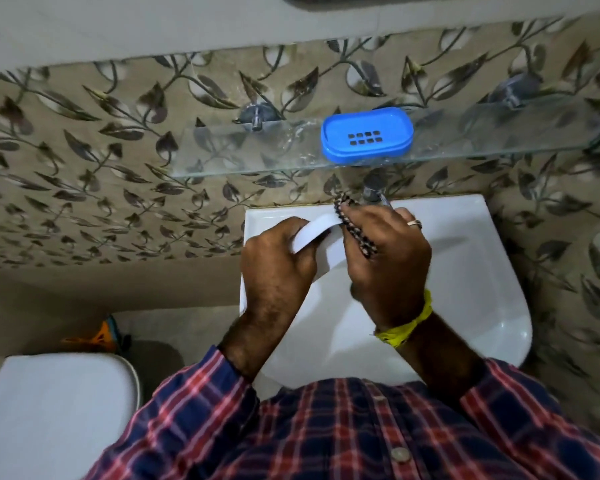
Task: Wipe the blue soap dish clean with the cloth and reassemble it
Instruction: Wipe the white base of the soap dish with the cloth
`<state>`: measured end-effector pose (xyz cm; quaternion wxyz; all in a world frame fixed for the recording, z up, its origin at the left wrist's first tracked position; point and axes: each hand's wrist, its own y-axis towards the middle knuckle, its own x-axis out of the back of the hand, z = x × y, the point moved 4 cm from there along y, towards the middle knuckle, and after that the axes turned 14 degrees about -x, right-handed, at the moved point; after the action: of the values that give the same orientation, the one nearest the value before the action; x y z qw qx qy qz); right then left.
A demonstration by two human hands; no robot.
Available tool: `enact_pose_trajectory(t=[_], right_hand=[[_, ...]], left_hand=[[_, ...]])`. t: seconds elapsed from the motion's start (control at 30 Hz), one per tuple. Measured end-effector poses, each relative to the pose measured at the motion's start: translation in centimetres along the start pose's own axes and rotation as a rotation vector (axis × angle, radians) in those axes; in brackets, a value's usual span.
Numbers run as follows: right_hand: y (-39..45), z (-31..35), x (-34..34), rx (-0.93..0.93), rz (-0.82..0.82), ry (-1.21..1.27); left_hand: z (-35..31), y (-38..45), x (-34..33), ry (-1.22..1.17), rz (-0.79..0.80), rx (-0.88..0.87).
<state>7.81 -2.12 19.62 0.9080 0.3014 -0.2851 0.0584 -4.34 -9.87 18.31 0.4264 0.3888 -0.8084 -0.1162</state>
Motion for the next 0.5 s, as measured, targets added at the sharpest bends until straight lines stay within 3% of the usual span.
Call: enact_pose_trajectory(t=[0.1, 0.17, 0.23, 0.33, 0.43, 0.5], right_hand=[[0.6, -0.2, 0.1, -0.017, 0.005, 0.039], [0.9, -0.5, 0.1, -0.020, 0.040, -0.016], [0.8, 0.0, 0.0, 0.051, 0.059, -0.088], [0.5, 1.0, -0.5, 0.160, 0.058, -0.087], [0.8, 0.0, -0.5, 0.031, 0.032, -0.035], [0.5, -1.0, -0.3, -0.074, 0.026, -0.018]], left_hand=[[0.4, -0.5, -0.2, -0.158, -0.098, 0.071], [0.0, -0.9, -0.9, -0.204, 0.017, 0.115], [-0.4, -0.6, -1.6, -0.035, 0.184, 0.072], [-0.7, 1.0, -1.1, 0.083, 0.149, 0.036], [-1.3, 1.6, -0.3, 0.016, 0.055, -0.014], [-1.5, 1.2, -0.6, -0.027, 0.100, 0.013]])
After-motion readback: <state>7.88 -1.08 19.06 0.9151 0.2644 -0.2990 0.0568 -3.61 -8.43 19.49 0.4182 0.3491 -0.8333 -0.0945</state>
